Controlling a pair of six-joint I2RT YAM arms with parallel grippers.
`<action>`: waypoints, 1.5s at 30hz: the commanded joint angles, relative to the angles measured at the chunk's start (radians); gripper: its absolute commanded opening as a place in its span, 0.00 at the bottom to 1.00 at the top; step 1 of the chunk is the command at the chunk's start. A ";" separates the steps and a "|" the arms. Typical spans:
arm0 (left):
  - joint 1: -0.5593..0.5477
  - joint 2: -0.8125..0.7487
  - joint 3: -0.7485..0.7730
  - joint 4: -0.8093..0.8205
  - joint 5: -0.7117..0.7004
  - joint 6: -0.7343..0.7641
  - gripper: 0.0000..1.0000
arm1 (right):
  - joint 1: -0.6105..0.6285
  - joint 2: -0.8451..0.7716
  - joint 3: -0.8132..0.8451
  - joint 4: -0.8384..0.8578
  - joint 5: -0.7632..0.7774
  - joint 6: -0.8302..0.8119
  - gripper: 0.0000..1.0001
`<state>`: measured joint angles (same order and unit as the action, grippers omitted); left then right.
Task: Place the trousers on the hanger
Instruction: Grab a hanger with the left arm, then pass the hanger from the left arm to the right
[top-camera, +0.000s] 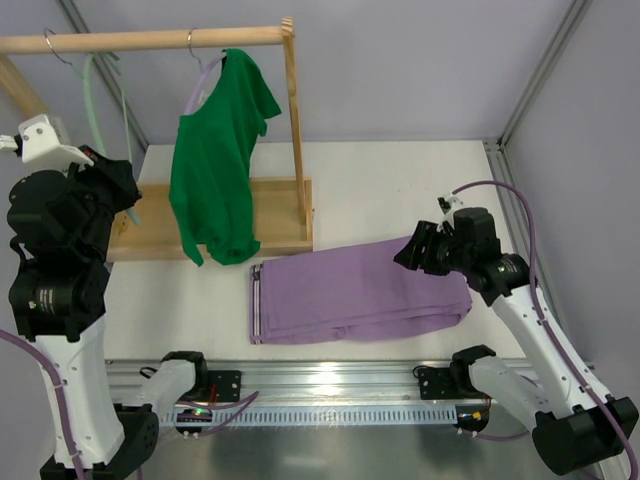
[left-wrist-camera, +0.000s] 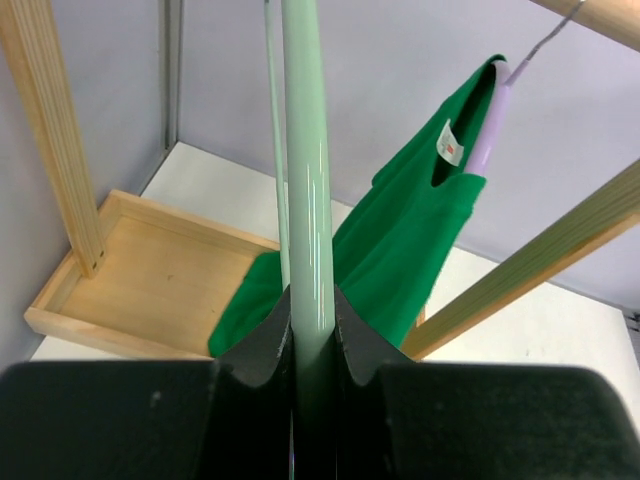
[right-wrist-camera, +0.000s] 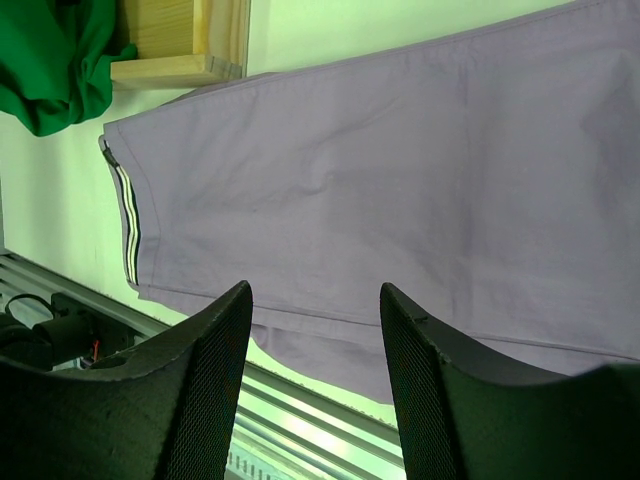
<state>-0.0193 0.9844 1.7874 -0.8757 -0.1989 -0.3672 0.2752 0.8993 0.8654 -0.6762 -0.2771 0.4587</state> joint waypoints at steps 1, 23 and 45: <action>0.002 -0.038 0.075 0.110 0.081 -0.009 0.00 | 0.005 -0.033 -0.008 0.007 -0.016 0.008 0.57; 0.001 -0.184 0.047 0.360 0.426 -0.318 0.01 | 0.007 -0.172 0.056 -0.155 0.019 0.034 0.58; -0.001 -0.182 0.049 0.586 0.693 -0.602 0.01 | 0.009 -0.249 0.178 -0.261 0.049 0.066 0.58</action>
<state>-0.0158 0.7979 1.8305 -0.5140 0.3637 -0.9077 0.2794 0.6659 0.9867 -0.9264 -0.2340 0.5053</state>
